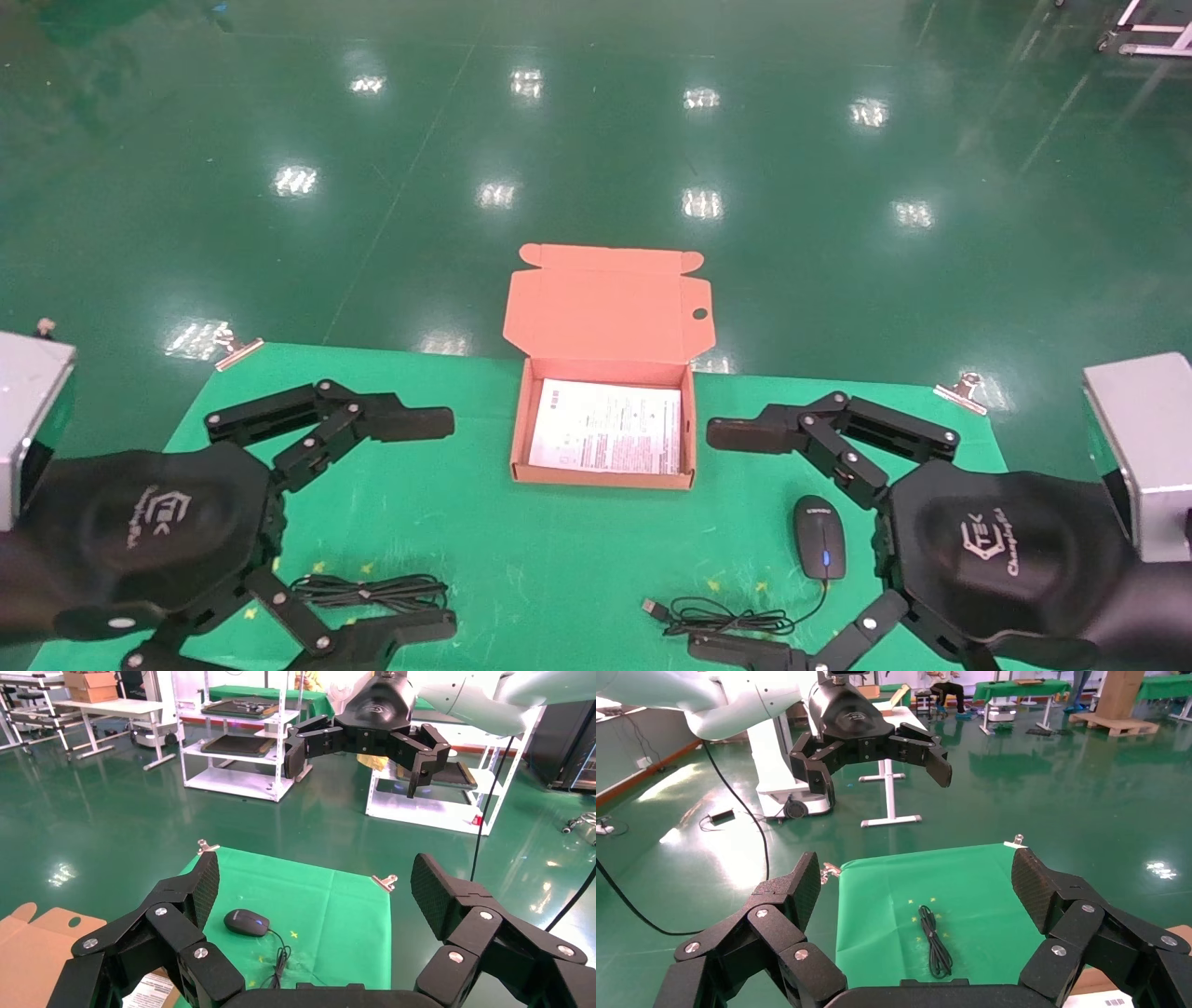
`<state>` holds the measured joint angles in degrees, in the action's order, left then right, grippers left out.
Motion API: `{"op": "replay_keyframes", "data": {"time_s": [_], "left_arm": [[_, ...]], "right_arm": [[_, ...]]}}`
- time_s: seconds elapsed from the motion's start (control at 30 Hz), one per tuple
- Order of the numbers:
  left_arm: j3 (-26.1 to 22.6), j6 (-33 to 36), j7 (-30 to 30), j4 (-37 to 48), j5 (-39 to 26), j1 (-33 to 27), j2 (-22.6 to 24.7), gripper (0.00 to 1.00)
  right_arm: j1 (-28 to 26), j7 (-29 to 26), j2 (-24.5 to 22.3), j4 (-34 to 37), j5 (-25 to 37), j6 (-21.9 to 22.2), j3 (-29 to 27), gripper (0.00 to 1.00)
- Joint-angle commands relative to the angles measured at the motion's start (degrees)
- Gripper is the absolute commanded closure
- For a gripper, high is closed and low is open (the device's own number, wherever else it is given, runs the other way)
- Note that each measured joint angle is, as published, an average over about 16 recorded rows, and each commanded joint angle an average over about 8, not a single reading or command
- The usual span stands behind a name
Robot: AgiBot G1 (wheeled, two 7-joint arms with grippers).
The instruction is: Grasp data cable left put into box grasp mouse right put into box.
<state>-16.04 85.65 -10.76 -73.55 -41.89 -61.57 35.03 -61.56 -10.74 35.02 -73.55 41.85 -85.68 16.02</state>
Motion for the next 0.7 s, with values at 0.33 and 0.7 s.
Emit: {"op": "replay_keyframes", "data": {"time_s": [0.33,0.7], "left_arm": [[0.0,0.0,0.0,0.0,0.0,0.0,0.0,0.0],[-0.4,0.0,-0.1,0.0,-1.0,-0.3,-0.1,0.0]], "right_arm": [[0.0,0.0,0.0,0.0,0.0,0.0,0.0,0.0],[-0.3,0.3,-0.2,-0.1,0.8,0.3,0.1,0.0]]}}
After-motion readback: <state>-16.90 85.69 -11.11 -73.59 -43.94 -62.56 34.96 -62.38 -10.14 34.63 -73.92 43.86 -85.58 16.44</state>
